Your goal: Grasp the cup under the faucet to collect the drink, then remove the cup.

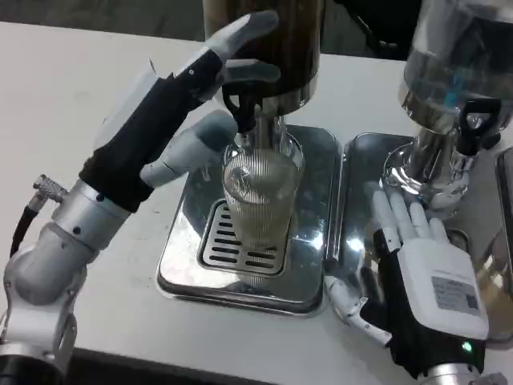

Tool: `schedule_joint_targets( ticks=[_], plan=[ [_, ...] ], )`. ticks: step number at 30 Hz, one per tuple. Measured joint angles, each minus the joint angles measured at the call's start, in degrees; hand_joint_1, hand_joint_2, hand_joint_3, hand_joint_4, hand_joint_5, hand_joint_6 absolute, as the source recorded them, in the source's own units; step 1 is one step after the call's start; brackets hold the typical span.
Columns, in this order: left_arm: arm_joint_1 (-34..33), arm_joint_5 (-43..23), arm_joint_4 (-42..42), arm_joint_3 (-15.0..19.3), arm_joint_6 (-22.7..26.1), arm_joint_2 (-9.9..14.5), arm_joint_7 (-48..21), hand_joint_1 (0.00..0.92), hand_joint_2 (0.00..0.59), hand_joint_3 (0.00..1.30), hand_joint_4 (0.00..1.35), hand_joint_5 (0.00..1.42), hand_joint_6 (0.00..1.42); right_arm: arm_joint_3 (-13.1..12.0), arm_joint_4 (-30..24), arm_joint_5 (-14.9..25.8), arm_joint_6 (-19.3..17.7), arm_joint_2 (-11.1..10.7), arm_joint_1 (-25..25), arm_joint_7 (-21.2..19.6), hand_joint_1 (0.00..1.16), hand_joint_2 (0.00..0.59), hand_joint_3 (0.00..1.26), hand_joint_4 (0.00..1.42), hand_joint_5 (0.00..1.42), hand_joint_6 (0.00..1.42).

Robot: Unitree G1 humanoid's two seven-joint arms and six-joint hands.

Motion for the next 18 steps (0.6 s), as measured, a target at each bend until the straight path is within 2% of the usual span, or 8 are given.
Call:
schedule_joint_targets(
  ticks=[12, 18],
  plan=[
    [3.89, 3.8, -5.68, -0.03, -0.29, -0.09, 0.67, 0.0, 0.104, 0.18, 0.12, 0.32, 0.26, -0.18, 0.0, 0.56, -0.06, -0.14, -0.33, 0.01, 0.25, 0.38, 0.0, 0.0, 0.0, 0.01],
    [5.0, 7.33, -7.35, 0.07, -1.33, 0.8, 2.34, 0.0, 0.104, 0.18, 0.12, 0.32, 0.26, -0.23, 0.0, 1.07, -0.08, -0.25, -0.44, 0.02, 0.25, 0.38, 0.0, 0.0, 0.0, 0.02]
  ],
)
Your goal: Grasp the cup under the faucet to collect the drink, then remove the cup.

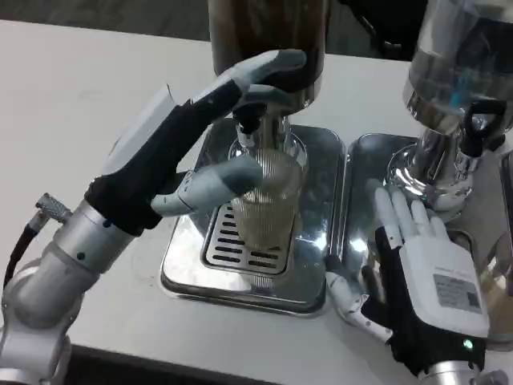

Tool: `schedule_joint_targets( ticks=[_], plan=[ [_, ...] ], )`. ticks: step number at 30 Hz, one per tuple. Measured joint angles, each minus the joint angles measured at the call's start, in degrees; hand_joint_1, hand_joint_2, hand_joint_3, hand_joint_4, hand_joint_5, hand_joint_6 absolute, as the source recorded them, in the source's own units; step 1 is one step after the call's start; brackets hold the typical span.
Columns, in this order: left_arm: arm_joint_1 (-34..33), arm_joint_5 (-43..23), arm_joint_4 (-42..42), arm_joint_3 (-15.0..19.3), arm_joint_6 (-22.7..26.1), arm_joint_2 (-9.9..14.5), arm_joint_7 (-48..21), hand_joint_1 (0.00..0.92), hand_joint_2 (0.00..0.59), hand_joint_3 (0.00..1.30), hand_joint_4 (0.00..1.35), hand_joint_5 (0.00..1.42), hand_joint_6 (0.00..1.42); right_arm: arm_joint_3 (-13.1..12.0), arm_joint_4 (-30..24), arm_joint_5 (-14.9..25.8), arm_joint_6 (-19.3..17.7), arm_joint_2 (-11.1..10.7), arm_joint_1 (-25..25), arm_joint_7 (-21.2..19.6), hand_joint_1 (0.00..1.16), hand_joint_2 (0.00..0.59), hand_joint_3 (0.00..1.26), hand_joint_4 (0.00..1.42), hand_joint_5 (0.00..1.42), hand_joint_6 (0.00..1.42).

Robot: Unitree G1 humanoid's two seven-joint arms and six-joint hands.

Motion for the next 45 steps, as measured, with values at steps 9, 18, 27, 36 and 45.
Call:
schedule_joint_targets(
  ticks=[9, 18, 27, 36, 45],
  plan=[
    [0.16, 0.53, -0.25, -0.14, -0.08, 0.2, 0.81, 0.0, 0.105, 0.19, 0.12, 0.32, 0.27, -1.84, 0.24, 8.37, -4.56, -0.38, -0.66, 1.05, 0.25, 0.38, 0.0, 0.0, 0.0, 0.02],
    [0.23, 0.51, -0.38, -0.36, -0.07, 0.21, 0.86, 0.0, 0.105, 0.16, 0.12, 0.32, 0.27, -5.86, 5.51, 25.7, -14.34, -0.8, -4.6, 8.02, 0.44, 0.295, 0.0, 0.0, 0.0, 0.03],
    [0.23, 1.36, -0.38, -0.38, -0.12, 0.27, 1.57, 0.0, 0.106, 0.16, 0.12, 0.32, 0.27, -6.82, 10.84, 28.87, -16.24, -0.83, -10.43, 11.41, 0.53, 0.26, 0.0, 0.0, 0.0, 0.0],
    [0.21, 1.58, -0.64, -0.38, -0.09, 0.32, 1.64, 0.0, 0.106, 0.17, 0.12, 0.32, 0.27, -7.11, 17.29, 29.82, -16.77, 0.57, -15.05, 11.82, 0.55, 0.231, 0.0, 0.0, 0.0, 0.0],
    [0.19, 1.52, -0.7, -0.36, -0.03, 0.43, 1.63, 0.0, 0.106, 0.18, 0.12, 0.32, 0.27, -7.33, 22.21, 31.81, -19.01, 1.41, -19.09, 12.45, 0.56, 0.225, 0.0, 0.0, 0.0, 0.0]
  ],
)
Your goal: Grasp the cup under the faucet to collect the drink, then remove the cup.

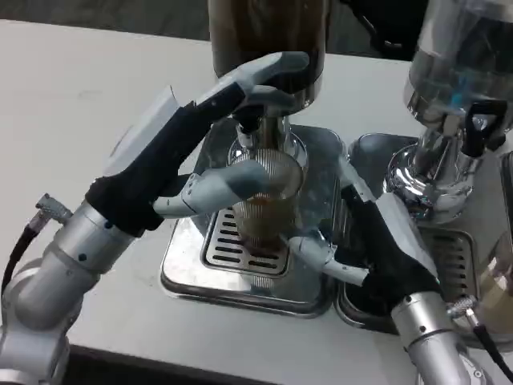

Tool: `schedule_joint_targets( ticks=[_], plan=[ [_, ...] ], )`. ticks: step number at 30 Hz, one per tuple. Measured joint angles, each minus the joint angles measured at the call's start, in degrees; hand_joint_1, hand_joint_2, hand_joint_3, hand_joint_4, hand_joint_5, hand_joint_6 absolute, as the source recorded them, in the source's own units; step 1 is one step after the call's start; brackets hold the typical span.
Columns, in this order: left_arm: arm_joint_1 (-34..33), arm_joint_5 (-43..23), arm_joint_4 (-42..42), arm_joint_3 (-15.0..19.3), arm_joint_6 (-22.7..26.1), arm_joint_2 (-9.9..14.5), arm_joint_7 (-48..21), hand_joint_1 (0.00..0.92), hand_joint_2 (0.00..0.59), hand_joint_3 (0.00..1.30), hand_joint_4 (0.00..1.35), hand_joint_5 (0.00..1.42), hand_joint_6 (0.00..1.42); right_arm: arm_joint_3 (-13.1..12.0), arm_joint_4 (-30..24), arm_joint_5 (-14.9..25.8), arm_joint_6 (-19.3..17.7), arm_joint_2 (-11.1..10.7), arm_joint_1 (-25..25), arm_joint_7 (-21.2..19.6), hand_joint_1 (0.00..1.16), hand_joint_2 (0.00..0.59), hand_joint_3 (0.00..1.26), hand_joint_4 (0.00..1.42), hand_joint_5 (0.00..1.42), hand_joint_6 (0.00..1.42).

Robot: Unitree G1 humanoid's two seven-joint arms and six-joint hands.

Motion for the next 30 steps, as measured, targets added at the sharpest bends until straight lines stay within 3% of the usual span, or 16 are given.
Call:
schedule_joint_targets(
  ticks=[14, 25, 30],
  plan=[
    [-0.03, -0.07, -0.04, 0.01, 0.15, 0.05, 0.0, 0.0, 0.107, 0.19, 0.13, 0.32, 0.28, -0.25, 6.56, 2.99, -3.48, 1.42, -3.68, 0.61, 0.57, 0.219, 0.0, 0.0, 0.0, 0.0],
    [-0.03, 0.02, -0.54, 0.18, 0.78, 0.04, 0.1, 0.0, 0.107, 0.2, 0.13, 0.32, 0.26, 0.18, 7.2, 2.97, -3.9, 2.03, -3.85, 0.6, 0.58, 0.215, 0.0, 0.0, 0.0, 0.0],
    [0.01, 0.05, -0.78, 0.23, 0.91, 0.17, 0.11, 0.0, 0.107, 0.2, 0.13, 0.32, 0.26, 0.23, 8.13, 3.0, -4.91, 3.32, -4.15, 0.59, 0.59, 0.215, 0.0, 0.0, 0.0, 0.0]
  ],
)
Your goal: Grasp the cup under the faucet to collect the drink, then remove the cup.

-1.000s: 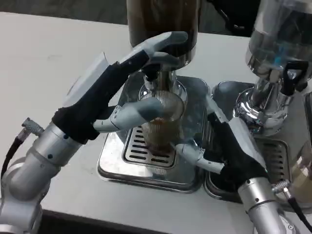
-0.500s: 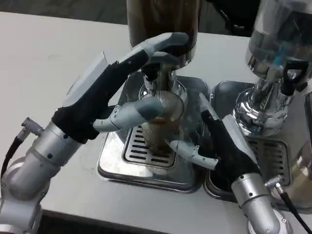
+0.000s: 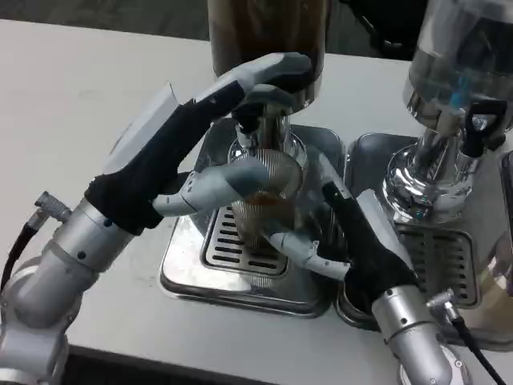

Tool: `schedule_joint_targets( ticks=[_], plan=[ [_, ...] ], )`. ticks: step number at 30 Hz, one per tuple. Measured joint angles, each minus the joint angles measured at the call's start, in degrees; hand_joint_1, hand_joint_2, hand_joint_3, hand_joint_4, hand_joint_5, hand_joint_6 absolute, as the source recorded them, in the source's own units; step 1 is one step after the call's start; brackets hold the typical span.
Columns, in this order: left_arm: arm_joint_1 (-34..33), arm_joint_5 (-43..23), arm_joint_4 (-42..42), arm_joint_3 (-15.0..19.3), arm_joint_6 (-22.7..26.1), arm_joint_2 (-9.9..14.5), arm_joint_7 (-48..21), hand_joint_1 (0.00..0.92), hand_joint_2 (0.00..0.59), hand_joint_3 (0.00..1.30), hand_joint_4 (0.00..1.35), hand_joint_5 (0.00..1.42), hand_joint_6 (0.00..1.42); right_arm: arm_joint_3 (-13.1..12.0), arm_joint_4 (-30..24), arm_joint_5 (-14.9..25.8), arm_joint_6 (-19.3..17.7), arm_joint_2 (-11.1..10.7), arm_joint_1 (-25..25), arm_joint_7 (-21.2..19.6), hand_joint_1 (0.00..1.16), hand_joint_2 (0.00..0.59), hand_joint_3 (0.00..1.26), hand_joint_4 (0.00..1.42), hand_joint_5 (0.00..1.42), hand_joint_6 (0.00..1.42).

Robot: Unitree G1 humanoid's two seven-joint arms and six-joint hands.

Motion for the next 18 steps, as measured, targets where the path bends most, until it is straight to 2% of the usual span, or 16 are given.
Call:
schedule_joint_targets(
  ticks=[7, 11, 18],
  plan=[
    [0.01, 0.02, -0.07, 0.08, 0.04, 0.21, 0.01, 0.0, 0.107, 0.2, 0.13, 0.32, 0.26, -0.35, 3.55, 1.45, -2.14, 1.59, -1.13, -0.01, 0.59, 0.218, 0.0, 0.0, 0.0, 0.0],
    [0.02, 0.02, -0.07, 0.1, 0.05, 0.25, 0.02, 0.0, 0.115, 0.21, 0.13, 0.32, 0.26, -0.45, 6.14, 2.35, -3.47, 2.86, -2.4, 0.0, 0.64, 0.217, 0.0, 0.0, 0.0, 0.0],
    [0.07, 0.18, -0.17, 0.11, 0.08, 0.25, 0.27, 0.0, 0.117, 0.21, 0.13, 0.33, 0.26, -0.63, 9.16, 3.64, -4.72, 3.57, -4.24, 0.52, 0.65, 0.217, 0.0, 0.0, 0.0, 0.0]
  ],
)
